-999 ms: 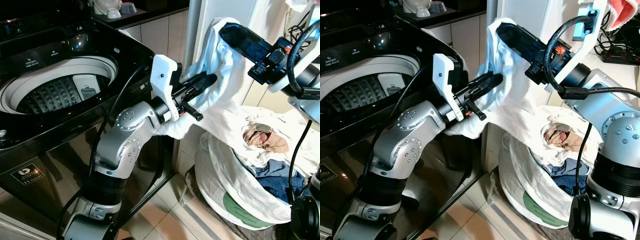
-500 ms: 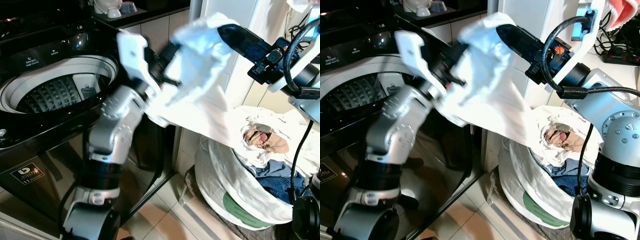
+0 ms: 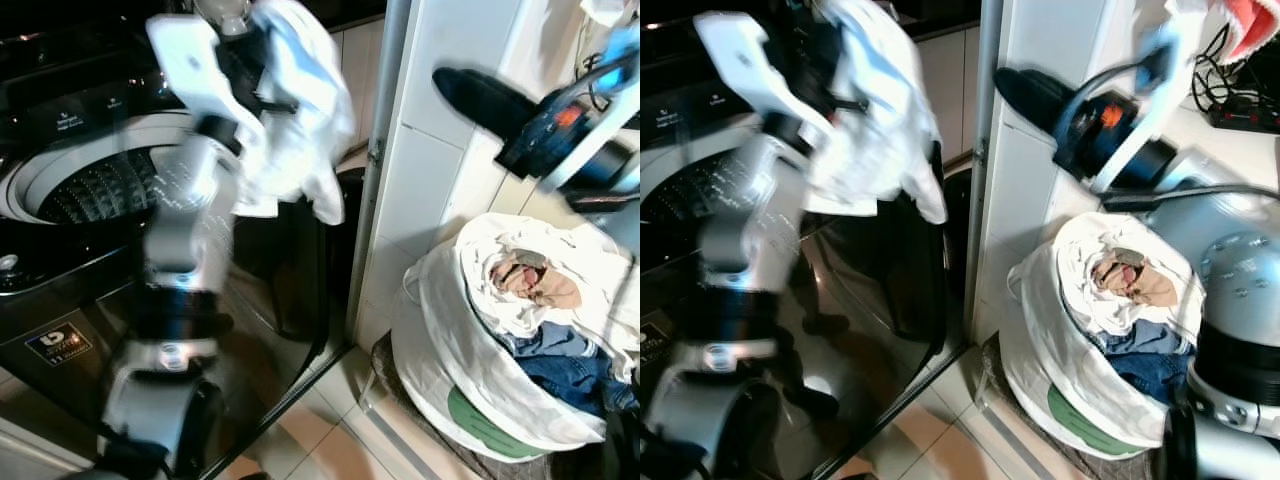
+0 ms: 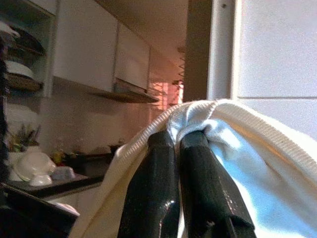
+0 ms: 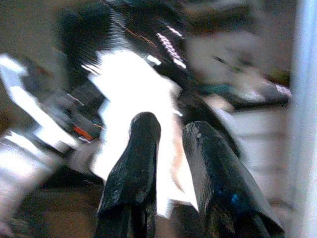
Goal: Clothes washing
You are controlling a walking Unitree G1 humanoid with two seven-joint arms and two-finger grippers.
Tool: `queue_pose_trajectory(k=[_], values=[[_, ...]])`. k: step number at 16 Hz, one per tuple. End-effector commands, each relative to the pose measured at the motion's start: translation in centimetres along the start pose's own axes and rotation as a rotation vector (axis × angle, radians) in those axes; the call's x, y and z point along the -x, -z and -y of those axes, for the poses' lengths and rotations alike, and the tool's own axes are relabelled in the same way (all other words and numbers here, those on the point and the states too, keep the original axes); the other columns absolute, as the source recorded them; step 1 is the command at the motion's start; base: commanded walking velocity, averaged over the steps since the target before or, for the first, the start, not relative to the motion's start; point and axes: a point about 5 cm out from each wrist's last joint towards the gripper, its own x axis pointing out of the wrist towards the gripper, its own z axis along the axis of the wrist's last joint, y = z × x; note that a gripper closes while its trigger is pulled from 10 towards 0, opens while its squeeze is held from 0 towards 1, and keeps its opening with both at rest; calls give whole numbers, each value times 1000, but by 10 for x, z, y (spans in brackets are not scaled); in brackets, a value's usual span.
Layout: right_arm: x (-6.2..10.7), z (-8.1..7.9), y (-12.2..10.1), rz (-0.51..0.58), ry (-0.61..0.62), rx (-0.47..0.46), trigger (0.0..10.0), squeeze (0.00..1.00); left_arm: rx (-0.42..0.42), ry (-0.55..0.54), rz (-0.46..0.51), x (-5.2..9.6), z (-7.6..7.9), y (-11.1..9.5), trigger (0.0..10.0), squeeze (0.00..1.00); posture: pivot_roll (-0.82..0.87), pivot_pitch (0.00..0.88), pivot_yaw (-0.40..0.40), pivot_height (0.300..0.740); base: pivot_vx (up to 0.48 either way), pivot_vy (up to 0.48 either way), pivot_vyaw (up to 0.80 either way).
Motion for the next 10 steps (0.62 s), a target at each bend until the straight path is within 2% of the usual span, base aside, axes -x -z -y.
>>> queue_pose_trajectory(k=[1,2,4,6,7,9,10], values=[[-2,6,4,-10,78,31,10000,0,-2,5,-38,-4,1,1,0,0,-86,0,31,740,0,0,0],[-4,12,11,-3,194,52,10000,0,-18,6,-104,-5,-1,6,10000,0,-82,0,36,740,0,0,0],[-4,8,26,19,295,61,10000,0,-107,20,-186,0,0,15,10000,0,-80,0,38,740,0,0,0],[-3,2,36,21,294,73,10000,0,-169,-11,-191,4,-5,18,10000,0,-80,0,38,740,0,0,0],[-4,2,42,-2,312,87,10000,0,-123,-55,-176,1,-15,15,10000,0,-67,0,37,740,0,0,0],[-6,3,44,-5,319,78,10000,0,-173,-20,-145,-14,-20,7,10000,0,-60,0,30,740,0,0,0],[-7,3,45,-6,322,84,10000,0,-358,-42,-119,-38,-35,-9,10000,0,-60,0,26,740,0,0,0]])
